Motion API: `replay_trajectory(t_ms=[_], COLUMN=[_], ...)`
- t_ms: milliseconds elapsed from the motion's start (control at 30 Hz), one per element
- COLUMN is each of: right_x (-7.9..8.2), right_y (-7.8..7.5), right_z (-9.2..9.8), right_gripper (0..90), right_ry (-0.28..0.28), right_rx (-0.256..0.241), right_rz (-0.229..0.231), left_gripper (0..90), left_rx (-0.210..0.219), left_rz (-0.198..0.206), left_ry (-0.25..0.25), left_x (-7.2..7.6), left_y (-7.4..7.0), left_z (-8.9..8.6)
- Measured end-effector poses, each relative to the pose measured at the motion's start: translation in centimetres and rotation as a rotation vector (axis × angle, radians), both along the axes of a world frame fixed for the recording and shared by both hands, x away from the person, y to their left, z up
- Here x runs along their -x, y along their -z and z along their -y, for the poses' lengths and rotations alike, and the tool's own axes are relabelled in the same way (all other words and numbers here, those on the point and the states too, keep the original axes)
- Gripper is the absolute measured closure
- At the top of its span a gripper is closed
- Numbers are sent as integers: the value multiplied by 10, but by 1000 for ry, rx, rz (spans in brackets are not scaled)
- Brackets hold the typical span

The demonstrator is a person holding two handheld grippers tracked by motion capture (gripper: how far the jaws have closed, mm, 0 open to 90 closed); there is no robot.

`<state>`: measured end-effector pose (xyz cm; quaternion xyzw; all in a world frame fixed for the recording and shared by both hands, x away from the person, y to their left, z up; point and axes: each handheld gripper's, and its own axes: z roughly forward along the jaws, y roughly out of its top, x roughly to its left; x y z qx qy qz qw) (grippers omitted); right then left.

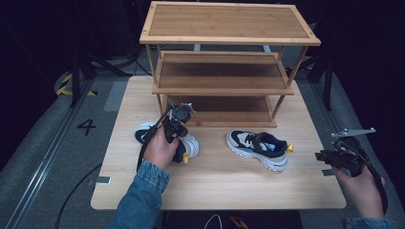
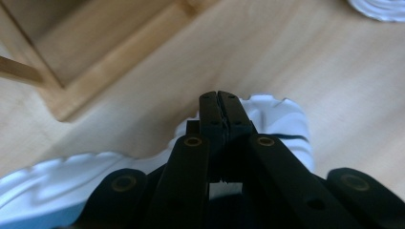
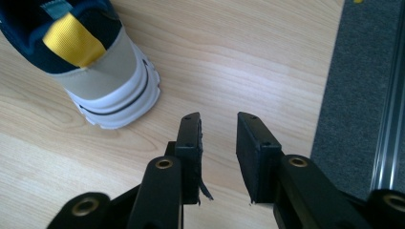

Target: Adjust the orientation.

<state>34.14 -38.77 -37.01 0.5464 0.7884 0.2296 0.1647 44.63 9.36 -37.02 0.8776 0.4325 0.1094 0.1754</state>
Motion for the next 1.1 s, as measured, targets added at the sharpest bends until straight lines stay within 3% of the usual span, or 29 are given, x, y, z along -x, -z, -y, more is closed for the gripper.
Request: replay_trajectory(t_ms=[33, 67, 100, 133, 367, 533, 633, 833, 1100], right_x=[4, 5, 6, 7, 7, 3, 0, -1, 6], right_y=[0, 0, 0, 0, 1, 1, 1, 3, 3], right_z=[4, 5, 7, 8, 7, 2, -1, -5, -3], right_gripper=[710, 709, 707, 704, 693, 684, 682, 679, 678], right_ry=[11, 17, 22, 26, 21, 5, -6, -19, -14], right_rx=[4, -1, 0, 2, 1, -4, -2, 3, -10], right_rz=[3, 2, 3, 2, 2, 3, 2, -6, -6], left_gripper=[871, 842, 816, 775, 659, 642, 608, 483, 512], left_rx=[13, 51, 51, 73, 146, 205, 211, 119, 12], left_rz=[27, 86, 86, 118, 99, 87, 91, 144, 150], left_ry=[-3, -6, -6, 6, 14, 46, 78, 125, 112], left_x=[0, 3, 3, 5, 13, 24, 29, 28, 13], left_y=[-4, -14, -14, -22, -32, -40, -42, -34, -21], left_z=[-1, -2, -2, -4, -10, -10, -3, 22, 38])
